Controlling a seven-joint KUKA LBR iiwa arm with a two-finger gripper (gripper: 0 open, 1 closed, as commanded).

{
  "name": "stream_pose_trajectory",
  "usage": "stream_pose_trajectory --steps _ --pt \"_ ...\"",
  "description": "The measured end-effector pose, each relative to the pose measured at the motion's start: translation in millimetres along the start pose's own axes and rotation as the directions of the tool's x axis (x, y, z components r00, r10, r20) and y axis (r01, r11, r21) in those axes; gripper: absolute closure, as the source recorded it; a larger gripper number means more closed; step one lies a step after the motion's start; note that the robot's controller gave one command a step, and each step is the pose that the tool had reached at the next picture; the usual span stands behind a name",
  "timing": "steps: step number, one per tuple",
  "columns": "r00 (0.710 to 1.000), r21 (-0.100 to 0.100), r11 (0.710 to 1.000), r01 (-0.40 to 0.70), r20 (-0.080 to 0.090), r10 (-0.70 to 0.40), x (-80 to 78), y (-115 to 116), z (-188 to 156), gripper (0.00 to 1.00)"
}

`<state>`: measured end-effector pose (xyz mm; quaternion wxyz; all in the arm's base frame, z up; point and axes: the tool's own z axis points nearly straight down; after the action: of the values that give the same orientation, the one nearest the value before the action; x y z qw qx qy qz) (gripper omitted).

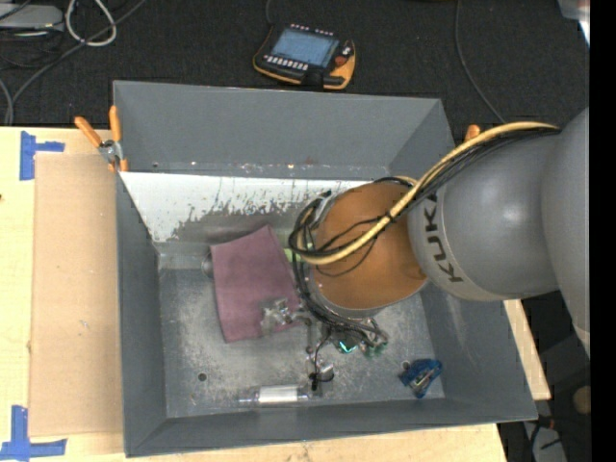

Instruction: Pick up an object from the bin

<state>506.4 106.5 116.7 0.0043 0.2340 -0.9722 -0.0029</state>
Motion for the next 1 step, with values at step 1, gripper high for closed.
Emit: stream_pose_trajectory --steps 1 --pt "1.000 0.000 1.000 -0.001 0.000 0.001 0.0 0.0 0.0 0.00"
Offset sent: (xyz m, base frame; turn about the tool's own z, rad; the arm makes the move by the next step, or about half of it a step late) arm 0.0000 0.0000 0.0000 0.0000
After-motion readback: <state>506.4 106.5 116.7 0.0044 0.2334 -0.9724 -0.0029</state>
